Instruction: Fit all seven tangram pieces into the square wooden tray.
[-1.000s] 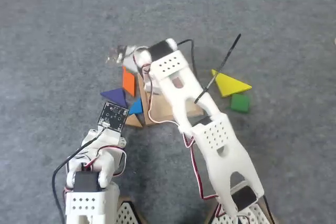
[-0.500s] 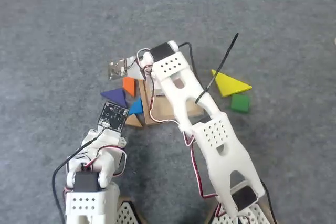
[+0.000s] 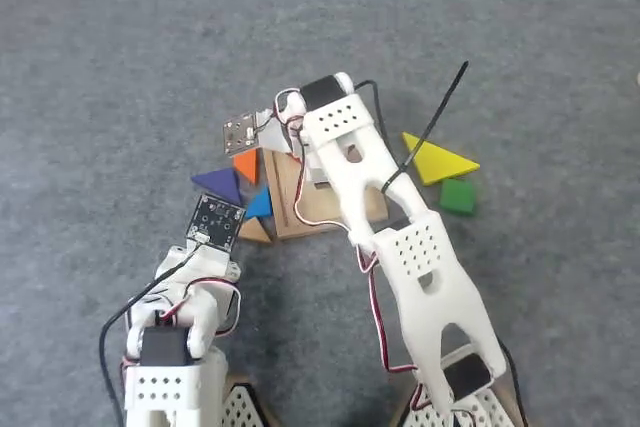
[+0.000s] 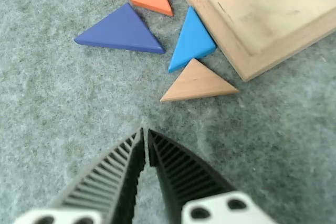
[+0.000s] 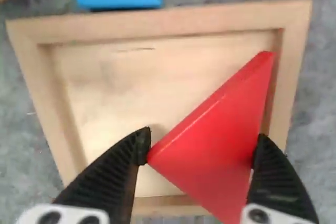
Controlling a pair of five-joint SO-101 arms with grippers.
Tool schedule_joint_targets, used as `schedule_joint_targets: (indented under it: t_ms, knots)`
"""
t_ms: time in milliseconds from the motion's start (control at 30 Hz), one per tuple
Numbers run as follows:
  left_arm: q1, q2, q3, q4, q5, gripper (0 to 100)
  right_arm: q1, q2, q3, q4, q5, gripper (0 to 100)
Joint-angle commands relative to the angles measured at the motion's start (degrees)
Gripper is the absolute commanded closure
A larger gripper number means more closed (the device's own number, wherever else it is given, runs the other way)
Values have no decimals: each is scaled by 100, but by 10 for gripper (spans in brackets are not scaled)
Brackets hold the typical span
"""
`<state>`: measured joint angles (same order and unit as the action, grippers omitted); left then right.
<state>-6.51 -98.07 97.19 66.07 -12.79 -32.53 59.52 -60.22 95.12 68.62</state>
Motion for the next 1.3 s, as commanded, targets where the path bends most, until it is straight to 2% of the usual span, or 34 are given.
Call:
schedule_joint_targets:
  t_ms: [0, 100, 200, 300, 433, 567, 800, 867, 1000, 1100, 1267]
  knots:
    - [-18, -97, -40, 26, 9, 987, 75, -110, -299, -4, 0, 629]
    - [-18, -97, -40, 26, 9, 987, 101, -110, -299, 4, -18, 574]
    - [-18, -97, -40, 26, 9, 987, 101, -145, -299, -13, -53, 577]
    - [-18, -97, -40, 26, 9, 987, 189, -215, -492, -40, -703, 604]
    - [-18, -97, -40, 26, 9, 987, 716, -180, -958, 75, -1864, 645]
    - [-18, -97, -40, 26, 9, 987, 1095, 127, -976, 127, -2233, 655]
    - [-18, -97, -40, 26, 9, 987, 1305, 673, -993, 382, -2611, 657]
    - [-18, -97, -40, 26, 9, 987, 1288, 699, -993, 629, -2936, 694]
    - [-18, -97, -40, 26, 9, 987, 1314, 708, -976, 734, -3886, 842]
    - [-18, -97, -40, 26, 9, 987, 1376, 725, -949, 752, -4492, 901]
    - [-18, -97, -40, 26, 9, 987, 1473, 611, -360, 752, -4554, 913]
